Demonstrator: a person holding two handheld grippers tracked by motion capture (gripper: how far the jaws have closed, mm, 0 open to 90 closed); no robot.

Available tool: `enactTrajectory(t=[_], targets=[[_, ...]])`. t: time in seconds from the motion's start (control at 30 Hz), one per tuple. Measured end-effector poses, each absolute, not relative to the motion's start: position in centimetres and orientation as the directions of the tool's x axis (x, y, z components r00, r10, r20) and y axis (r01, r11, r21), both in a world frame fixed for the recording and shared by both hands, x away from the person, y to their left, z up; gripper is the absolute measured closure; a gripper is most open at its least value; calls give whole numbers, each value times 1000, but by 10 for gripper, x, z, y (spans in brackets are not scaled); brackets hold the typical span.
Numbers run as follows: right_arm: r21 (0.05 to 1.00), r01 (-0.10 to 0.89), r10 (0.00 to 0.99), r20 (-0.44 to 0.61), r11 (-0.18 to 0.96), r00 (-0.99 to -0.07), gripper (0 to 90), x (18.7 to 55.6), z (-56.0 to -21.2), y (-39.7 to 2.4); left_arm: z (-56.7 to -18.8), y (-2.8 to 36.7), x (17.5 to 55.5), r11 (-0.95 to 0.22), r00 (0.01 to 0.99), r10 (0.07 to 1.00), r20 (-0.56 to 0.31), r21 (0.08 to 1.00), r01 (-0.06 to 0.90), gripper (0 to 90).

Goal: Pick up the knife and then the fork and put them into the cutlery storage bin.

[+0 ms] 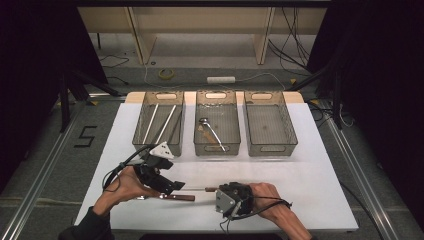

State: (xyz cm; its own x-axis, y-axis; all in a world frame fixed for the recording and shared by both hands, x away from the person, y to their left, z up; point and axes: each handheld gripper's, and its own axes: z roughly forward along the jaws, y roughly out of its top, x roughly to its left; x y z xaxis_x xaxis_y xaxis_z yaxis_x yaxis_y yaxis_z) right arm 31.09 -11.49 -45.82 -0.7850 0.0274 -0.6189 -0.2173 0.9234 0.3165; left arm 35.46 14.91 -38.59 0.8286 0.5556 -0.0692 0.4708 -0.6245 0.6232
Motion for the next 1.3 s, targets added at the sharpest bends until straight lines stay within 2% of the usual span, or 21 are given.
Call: enactTrajectory(t=[0.23, 0.47, 0.73, 1.0, 1.3], targets=[[367, -80, 166, -591, 927, -790, 818, 328, -451, -135, -389, 155, 352, -571, 812, 582, -48, 686, 450, 202], [469, 67, 339, -525, 881, -780, 818, 342, -437, -156, -401, 159, 347, -524, 796, 604, -40, 733, 434, 191], [568, 167, 472, -446, 806, -760, 817, 356, -423, -176, -417, 161, 341, -482, 772, 634, -36, 763, 431, 191], [652, 292, 616, -343, 699, -709, 817, 372, -411, -199, -428, 168, 334, -453, 750, 661, -30, 781, 431, 189], [730, 437, 768, -185, 525, -614, 817, 403, -395, -227, -431, 173, 329, -400, 717, 696, -41, 807, 435, 181]])
